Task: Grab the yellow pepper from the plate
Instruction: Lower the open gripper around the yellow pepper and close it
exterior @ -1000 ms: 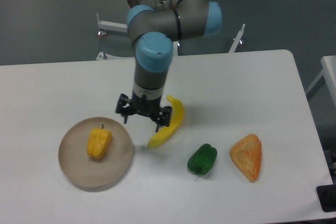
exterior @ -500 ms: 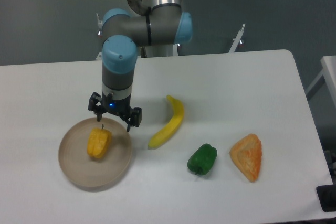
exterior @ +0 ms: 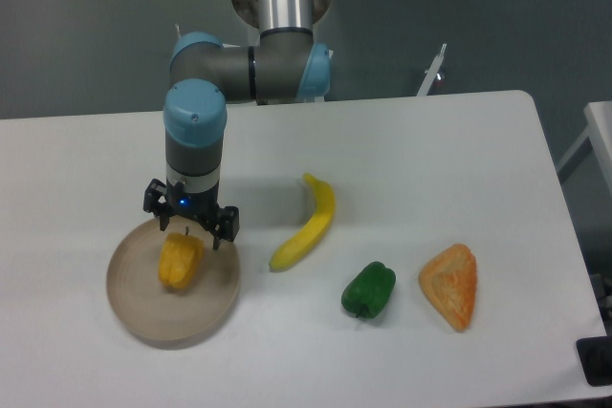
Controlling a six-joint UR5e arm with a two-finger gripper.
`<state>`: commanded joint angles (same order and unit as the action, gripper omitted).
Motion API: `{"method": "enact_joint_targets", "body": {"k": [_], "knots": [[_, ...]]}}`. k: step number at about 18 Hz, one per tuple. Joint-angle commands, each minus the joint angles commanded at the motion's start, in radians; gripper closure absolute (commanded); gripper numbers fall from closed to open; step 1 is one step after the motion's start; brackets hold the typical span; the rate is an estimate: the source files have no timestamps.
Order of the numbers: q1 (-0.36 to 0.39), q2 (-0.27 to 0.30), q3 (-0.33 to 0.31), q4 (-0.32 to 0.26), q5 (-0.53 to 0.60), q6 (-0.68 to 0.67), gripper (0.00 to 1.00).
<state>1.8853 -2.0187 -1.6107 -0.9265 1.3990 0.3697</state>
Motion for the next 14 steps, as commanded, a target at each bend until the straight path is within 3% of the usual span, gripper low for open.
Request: {"method": "enact_joint_targets", "body": {"k": [11, 12, 14], "knots": [[-0.025, -0.038, 0.018, 0.006, 0.032, 0.0, 0.0], [-0.025, -0.038, 0.023, 0.006, 0.034, 0.003, 0.05], [-0.025, -0.037, 0.028, 0.006, 0.038, 0.003, 0.27]]}}
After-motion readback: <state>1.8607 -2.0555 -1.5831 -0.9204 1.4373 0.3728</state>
